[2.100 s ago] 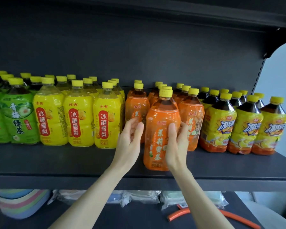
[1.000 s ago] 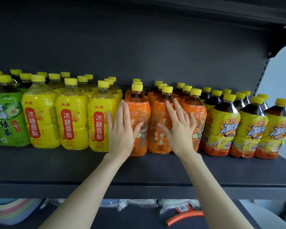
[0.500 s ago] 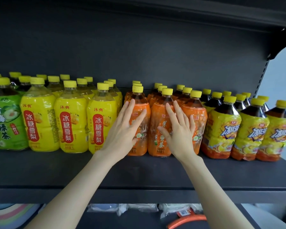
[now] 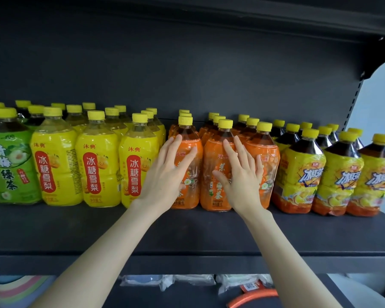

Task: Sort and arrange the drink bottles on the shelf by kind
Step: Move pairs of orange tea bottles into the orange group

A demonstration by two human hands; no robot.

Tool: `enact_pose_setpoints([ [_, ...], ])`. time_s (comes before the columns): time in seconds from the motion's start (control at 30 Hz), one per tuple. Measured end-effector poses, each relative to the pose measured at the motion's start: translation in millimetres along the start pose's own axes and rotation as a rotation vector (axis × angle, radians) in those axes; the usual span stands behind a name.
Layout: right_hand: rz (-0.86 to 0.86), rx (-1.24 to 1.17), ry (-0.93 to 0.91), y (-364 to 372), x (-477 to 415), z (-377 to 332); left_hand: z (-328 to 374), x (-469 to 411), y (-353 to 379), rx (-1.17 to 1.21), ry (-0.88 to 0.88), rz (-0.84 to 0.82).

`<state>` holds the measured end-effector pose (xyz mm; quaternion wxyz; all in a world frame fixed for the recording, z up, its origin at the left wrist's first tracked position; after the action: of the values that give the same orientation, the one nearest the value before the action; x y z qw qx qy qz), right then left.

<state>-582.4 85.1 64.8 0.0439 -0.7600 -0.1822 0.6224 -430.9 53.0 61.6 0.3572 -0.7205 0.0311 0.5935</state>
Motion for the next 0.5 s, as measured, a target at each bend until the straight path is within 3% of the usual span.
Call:
enact_pose_setpoints([
  [0.3,-0.028,0.018,0.016,0,-1,-4,4,-2,-1,-0.091,-0.018,-0.016],
  [0.5,-0.183,0.09,0.034,-1,-4,-10,10,2,-3,-0.095,0.036,-0.104],
])
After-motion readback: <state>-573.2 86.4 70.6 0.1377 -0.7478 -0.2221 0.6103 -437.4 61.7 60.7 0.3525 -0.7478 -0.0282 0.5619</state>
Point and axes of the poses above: each hand's wrist, its own x-axis away from the middle knuckle, its own y-axis out of the palm, z = x × y, the point moved 10 cm from there along -x, towards the middle knuckle, and after that the axes turned 15 degrees about z, right-handed, at the moved point
